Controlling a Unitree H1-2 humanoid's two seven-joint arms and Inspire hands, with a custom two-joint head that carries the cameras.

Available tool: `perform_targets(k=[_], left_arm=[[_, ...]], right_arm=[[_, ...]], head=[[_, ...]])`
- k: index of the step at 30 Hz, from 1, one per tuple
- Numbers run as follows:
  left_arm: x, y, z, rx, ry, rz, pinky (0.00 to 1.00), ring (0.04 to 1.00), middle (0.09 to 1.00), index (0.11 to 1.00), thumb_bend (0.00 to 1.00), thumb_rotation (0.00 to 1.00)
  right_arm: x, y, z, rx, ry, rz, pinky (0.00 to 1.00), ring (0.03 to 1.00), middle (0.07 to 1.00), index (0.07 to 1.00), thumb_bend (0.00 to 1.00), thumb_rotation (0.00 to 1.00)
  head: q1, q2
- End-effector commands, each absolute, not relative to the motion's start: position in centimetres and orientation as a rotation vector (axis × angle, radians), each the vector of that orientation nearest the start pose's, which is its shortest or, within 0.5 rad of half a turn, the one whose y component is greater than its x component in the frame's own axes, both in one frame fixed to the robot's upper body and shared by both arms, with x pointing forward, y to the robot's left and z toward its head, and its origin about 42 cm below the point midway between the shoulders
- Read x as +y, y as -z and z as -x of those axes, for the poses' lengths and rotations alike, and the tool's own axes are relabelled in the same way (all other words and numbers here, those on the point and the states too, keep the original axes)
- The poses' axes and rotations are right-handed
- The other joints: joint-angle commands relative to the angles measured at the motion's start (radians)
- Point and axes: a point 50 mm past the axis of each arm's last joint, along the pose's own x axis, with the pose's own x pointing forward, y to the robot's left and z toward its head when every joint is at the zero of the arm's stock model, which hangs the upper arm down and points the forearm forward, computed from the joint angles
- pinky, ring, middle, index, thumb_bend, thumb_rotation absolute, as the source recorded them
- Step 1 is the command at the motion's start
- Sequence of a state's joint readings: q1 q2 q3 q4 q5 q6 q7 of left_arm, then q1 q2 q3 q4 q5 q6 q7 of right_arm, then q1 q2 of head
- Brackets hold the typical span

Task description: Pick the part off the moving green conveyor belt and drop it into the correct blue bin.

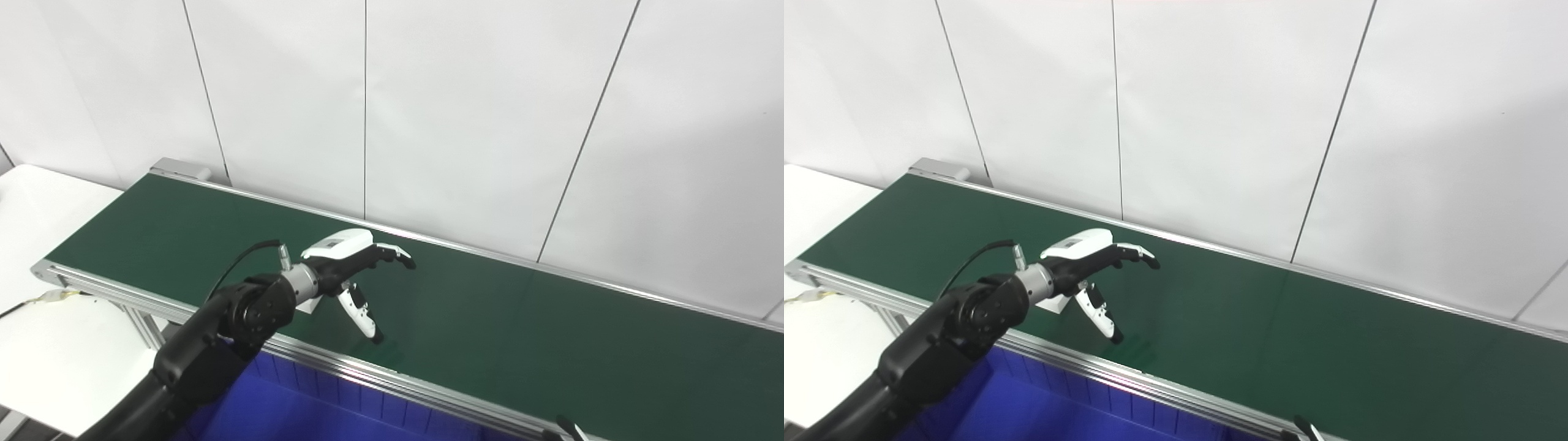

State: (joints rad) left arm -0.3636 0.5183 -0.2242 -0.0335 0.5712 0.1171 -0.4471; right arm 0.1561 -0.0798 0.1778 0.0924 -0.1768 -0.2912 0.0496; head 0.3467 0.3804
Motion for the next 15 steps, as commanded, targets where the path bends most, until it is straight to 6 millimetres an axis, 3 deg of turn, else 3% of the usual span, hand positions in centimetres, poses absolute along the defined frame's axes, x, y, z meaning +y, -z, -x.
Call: perform_targets(k=[1,11,15], left_arm=[[29.2,-22.9,-39.1,-0.104,0.416,-1.225,0.71,0.827,0.849,0.813,0.95,0.09],[30.6,-21.5,-40.6,-0.053,0.395,-1.324,0.78,0.834,0.848,0.823,0.95,0.07],[30.8,-21.3,-40.9,-0.033,0.390,-1.348,0.85,0.858,0.859,0.829,0.95,0.09]], right_arm=[[-18.8,-6.1,-22.4,-0.135,-0.235,0.209,0.68,0.755,0.810,0.894,0.27,0.51],[-18.5,-6.3,-22.4,-0.139,-0.235,0.213,0.68,0.757,0.814,0.898,0.27,0.52],[-18.5,-6.3,-22.4,-0.142,-0.235,0.213,0.67,0.753,0.811,0.897,0.26,0.51]], head=[[-0.001,0.000],[-0.002,-0.001],[-0.006,-0.001]])
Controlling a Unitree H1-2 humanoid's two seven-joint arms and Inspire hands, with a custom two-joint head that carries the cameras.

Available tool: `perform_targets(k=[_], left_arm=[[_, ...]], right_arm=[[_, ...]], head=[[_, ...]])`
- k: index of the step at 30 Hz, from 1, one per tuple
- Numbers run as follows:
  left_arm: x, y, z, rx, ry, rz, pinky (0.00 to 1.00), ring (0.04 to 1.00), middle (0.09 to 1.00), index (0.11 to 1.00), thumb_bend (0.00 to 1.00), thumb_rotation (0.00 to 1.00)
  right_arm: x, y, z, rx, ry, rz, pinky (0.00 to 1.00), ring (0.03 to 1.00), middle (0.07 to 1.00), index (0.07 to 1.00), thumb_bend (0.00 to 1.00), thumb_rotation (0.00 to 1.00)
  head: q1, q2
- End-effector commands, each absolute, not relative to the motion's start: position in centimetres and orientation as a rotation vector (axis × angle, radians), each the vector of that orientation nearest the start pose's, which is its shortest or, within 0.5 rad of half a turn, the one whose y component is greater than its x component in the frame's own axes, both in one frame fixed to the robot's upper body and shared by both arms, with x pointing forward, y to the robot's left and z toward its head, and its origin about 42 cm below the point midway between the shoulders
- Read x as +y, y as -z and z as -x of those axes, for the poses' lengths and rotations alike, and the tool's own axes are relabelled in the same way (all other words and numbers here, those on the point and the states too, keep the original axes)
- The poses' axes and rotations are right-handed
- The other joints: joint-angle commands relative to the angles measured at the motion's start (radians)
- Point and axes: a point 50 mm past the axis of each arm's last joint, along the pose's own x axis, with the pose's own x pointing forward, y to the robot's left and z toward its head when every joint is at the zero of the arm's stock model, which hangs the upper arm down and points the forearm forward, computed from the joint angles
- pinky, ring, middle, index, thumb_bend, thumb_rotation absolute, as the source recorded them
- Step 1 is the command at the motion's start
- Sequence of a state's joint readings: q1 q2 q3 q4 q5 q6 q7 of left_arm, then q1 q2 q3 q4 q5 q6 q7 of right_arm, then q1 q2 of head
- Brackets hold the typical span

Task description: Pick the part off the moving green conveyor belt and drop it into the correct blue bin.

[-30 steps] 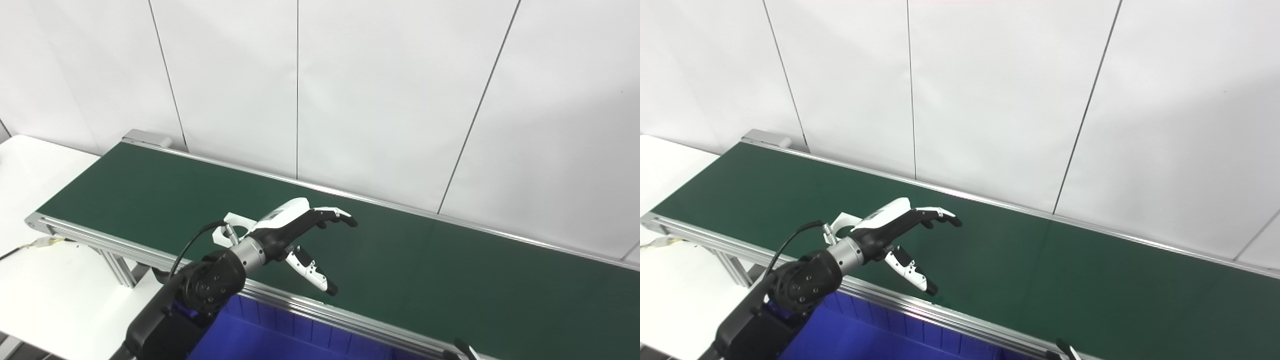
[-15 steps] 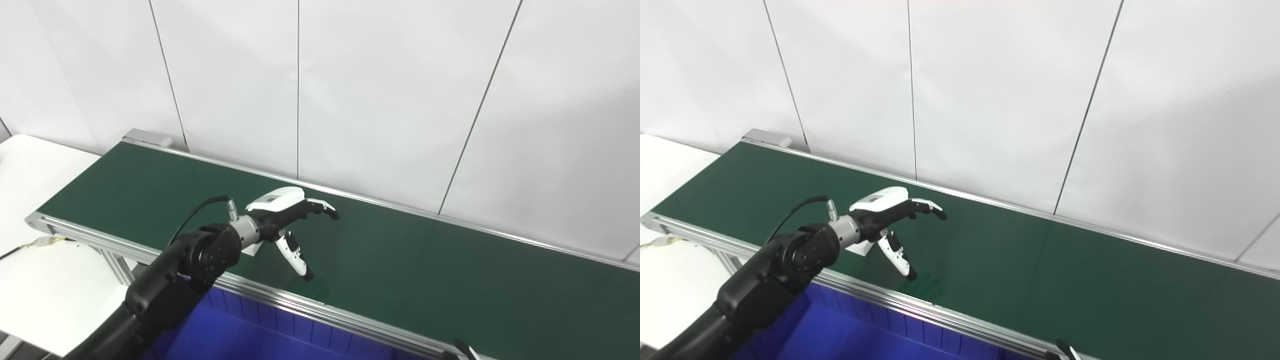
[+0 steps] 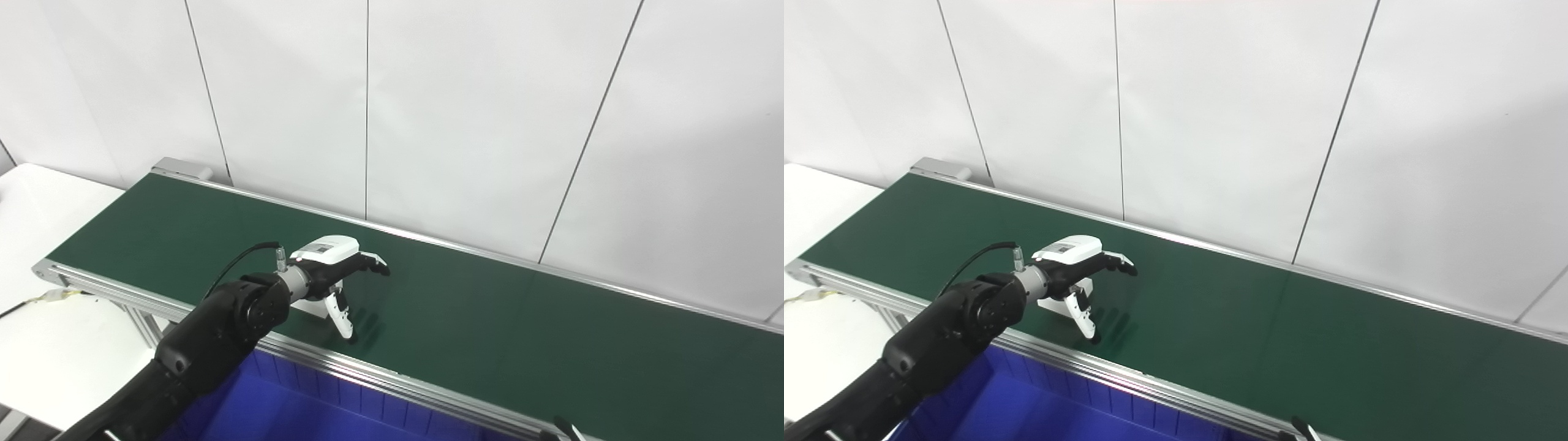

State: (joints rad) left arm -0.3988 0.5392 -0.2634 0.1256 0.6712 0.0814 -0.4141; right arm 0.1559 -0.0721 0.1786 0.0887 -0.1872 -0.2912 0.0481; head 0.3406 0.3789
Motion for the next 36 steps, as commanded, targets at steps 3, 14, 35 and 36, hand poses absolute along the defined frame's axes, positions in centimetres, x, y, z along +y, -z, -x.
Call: perform_targets(k=[3,14,35,36], left_arm=[[30.9,-21.2,-41.0,-0.032,0.388,-1.368,0.86,0.864,0.864,0.830,0.95,0.10],[31.6,-20.4,-41.3,-0.001,0.352,-1.395,0.92,0.894,0.890,0.829,0.94,0.05],[31.5,-17.9,-42.4,0.037,0.356,-1.472,0.90,0.904,0.894,0.839,0.94,0.04],[31.3,-17.6,-42.4,0.040,0.351,-1.472,0.90,0.905,0.895,0.839,0.94,0.03]], right_arm=[[-18.4,-6.3,-22.3,-0.138,-0.234,0.205,0.68,0.757,0.813,0.901,0.26,0.51],[-18.2,-6.3,-22.2,-0.140,-0.230,0.206,0.67,0.749,0.807,0.899,0.28,0.52],[-18.3,-6.4,-22.0,-0.133,-0.235,0.204,0.67,0.754,0.813,0.900,0.28,0.47],[-18.3,-6.3,-22.0,-0.134,-0.236,0.204,0.67,0.755,0.815,0.902,0.28,0.47]], head=[[-0.002,0.000],[-0.008,-0.002],[-0.018,0.002],[-0.020,0.003]])
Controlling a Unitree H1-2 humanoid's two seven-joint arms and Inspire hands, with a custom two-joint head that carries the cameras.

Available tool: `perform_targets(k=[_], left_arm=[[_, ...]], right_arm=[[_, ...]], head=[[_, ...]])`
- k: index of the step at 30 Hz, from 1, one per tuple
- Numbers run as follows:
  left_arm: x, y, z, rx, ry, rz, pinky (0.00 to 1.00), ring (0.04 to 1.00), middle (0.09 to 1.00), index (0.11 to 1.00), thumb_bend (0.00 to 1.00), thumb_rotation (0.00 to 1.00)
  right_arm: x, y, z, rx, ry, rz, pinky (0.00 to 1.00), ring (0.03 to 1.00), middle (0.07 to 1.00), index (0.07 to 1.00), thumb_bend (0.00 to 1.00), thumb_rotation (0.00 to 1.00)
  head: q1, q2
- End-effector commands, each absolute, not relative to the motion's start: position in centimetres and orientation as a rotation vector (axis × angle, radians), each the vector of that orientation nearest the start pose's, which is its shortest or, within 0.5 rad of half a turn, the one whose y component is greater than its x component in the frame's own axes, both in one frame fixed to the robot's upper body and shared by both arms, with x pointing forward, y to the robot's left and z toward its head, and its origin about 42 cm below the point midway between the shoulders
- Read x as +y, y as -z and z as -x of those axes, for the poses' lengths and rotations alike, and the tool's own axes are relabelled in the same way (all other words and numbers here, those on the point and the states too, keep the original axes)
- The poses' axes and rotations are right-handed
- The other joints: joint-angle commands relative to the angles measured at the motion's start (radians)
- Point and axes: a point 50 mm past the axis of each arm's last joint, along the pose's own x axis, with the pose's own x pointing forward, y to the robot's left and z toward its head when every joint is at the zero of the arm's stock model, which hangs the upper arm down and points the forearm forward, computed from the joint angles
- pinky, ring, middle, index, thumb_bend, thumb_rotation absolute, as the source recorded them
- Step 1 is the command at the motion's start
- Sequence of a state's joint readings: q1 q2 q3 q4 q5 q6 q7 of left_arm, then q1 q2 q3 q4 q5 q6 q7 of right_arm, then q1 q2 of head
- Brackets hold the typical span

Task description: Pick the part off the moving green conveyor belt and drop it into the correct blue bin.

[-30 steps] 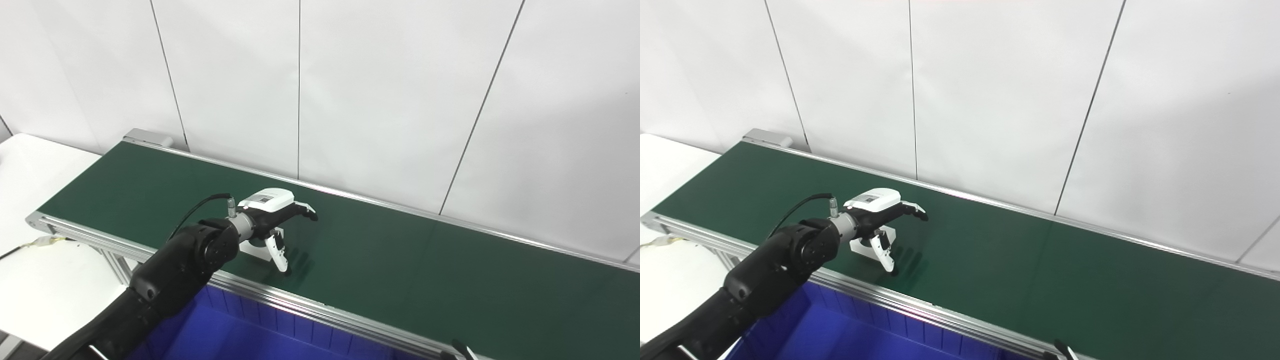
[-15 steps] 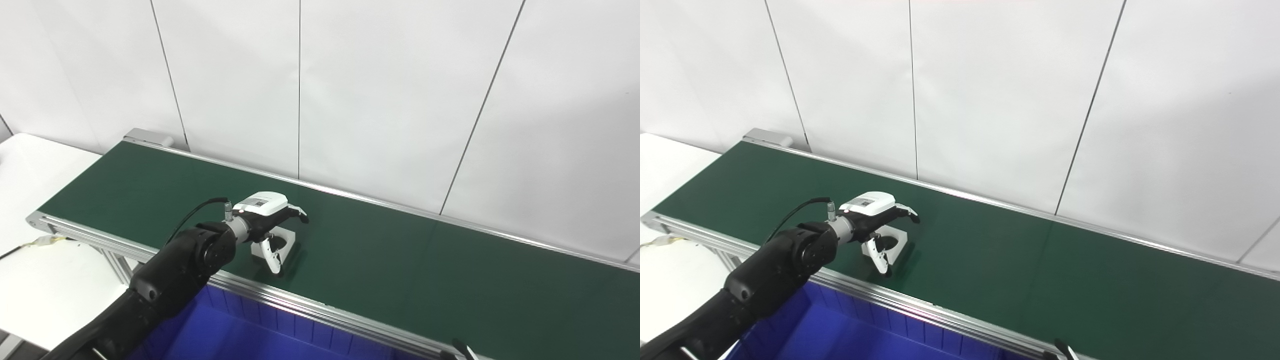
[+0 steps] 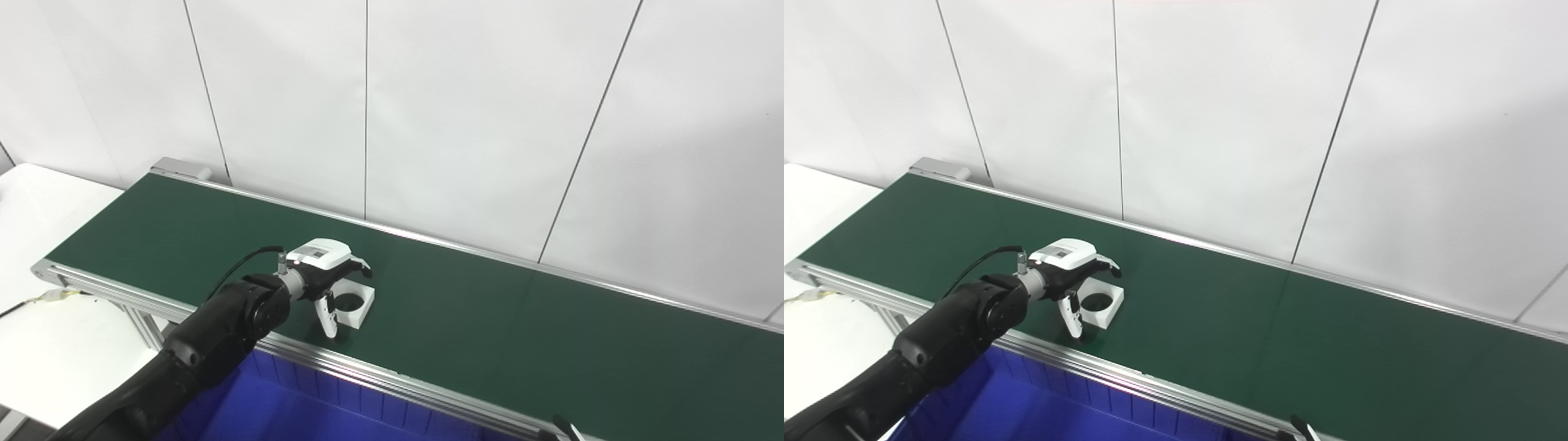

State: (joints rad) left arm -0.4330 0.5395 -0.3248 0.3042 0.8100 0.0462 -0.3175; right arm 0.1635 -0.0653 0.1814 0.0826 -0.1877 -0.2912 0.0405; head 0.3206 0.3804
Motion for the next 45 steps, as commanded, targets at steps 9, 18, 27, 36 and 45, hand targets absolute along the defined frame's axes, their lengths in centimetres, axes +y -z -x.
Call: perform_targets(k=[9,18,27,36,45], left_arm=[[30.0,-15.9,-43.4,0.045,0.328,-1.523,0.88,0.878,0.890,0.844,0.94,0.05],[29.4,-14.9,-43.9,0.020,0.309,-1.543,0.85,0.814,0.788,0.741,0.92,0.04],[28.9,-13.8,-43.5,-0.041,0.307,-1.519,0.75,0.622,0.533,0.448,0.52,0.00],[29.2,-14.0,-43.4,-0.041,0.320,-1.521,0.75,0.624,0.533,0.450,0.52,0.00],[29.3,-14.1,-43.2,-0.033,0.324,-1.508,0.75,0.622,0.529,0.451,0.52,0.00]], right_arm=[[-18.3,-6.5,-21.6,-0.139,-0.239,0.201,0.67,0.756,0.815,0.904,0.28,0.47],[-18.2,-6.6,-21.4,-0.137,-0.237,0.192,0.68,0.759,0.814,0.904,0.29,0.47],[-18.2,-6.7,-21.3,-0.140,-0.233,0.197,0.69,0.757,0.813,0.906,0.29,0.49],[-18.3,-6.7,-21.2,-0.137,-0.233,0.192,0.68,0.760,0.814,0.907,0.31,0.51],[-18.2,-6.8,-21.2,-0.140,-0.235,0.189,0.68,0.755,0.814,0.903,0.32,0.53]], head=[[-0.005,0.007],[-0.007,0.014],[-0.007,0.017],[-0.009,0.021],[-0.013,0.021]])
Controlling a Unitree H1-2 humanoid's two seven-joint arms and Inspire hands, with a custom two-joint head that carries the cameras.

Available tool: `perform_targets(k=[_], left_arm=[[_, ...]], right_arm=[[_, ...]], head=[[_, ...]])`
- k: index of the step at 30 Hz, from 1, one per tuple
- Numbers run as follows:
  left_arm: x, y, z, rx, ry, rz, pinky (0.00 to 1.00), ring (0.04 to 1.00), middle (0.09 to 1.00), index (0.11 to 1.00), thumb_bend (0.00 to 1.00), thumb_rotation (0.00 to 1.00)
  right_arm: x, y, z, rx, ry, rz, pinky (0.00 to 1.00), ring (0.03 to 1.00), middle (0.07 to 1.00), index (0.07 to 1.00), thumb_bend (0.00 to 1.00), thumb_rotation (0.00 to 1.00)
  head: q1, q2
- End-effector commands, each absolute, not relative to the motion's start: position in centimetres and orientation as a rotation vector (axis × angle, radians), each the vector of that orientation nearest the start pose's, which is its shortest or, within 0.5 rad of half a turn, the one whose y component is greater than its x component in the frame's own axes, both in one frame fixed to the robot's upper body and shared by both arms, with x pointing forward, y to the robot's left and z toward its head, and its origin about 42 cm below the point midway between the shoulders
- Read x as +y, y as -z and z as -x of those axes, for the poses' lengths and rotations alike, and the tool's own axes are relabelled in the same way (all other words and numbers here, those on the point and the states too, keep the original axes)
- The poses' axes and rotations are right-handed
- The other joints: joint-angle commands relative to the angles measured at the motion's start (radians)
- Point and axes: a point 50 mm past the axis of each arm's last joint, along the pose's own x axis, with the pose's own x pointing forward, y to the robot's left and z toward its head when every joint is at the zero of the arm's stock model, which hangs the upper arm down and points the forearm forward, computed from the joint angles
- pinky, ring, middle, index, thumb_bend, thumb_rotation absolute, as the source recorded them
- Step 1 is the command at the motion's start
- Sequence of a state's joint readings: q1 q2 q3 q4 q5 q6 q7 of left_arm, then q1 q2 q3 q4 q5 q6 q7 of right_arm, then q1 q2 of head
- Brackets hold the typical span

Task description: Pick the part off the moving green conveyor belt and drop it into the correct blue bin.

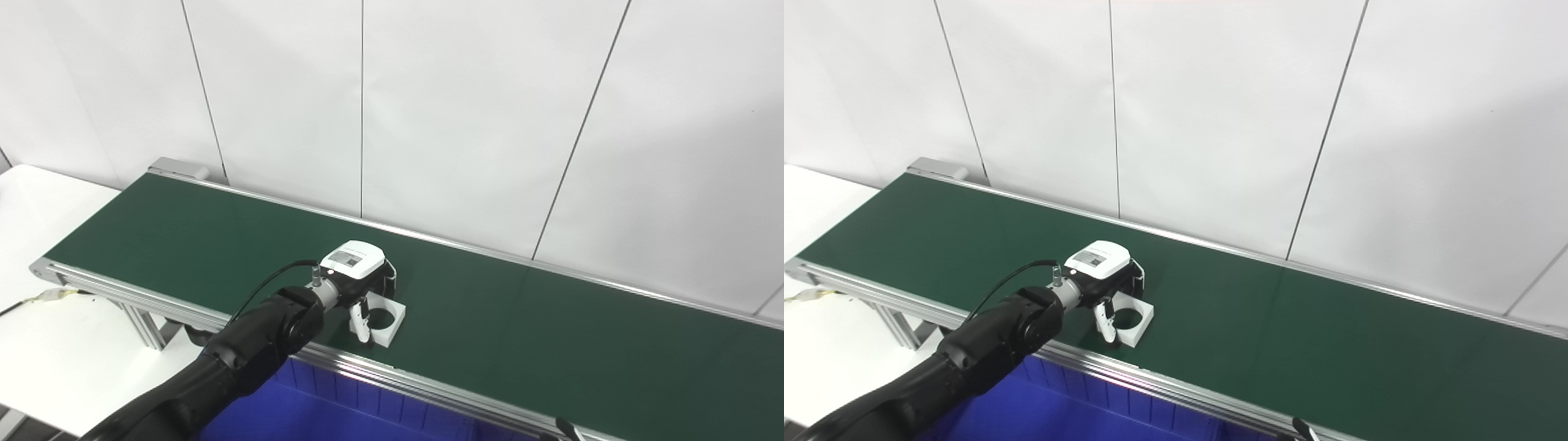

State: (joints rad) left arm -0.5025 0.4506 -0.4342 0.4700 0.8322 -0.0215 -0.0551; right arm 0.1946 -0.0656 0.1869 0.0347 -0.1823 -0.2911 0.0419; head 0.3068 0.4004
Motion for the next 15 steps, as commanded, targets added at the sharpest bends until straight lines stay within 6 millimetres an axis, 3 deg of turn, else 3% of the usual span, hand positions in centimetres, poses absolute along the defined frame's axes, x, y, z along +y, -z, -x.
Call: perform_targets(k=[1,7,15], left_arm=[[29.3,-14.1,-43.2,-0.034,0.326,-1.508,0.76,0.626,0.530,0.451,0.52,0.00],[28.9,-15.4,-43.0,-0.053,0.347,-1.508,0.75,0.614,0.523,0.456,0.52,0.00],[27.3,-19.5,-41.6,-0.144,0.343,-1.456,0.71,0.561,0.483,0.491,0.52,0.00]], right_arm=[[-18.2,-6.8,-21.2,-0.141,-0.235,0.189,0.68,0.755,0.814,0.902,0.32,0.53],[-18.2,-6.9,-21.1,-0.148,-0.234,0.193,0.67,0.746,0.806,0.892,0.31,0.51],[-18.1,-6.8,-21.3,-0.146,-0.241,0.188,0.67,0.750,0.809,0.892,0.30,0.48]], head=[[0.000,0.003],[-0.001,0.005],[-0.009,0.009]])
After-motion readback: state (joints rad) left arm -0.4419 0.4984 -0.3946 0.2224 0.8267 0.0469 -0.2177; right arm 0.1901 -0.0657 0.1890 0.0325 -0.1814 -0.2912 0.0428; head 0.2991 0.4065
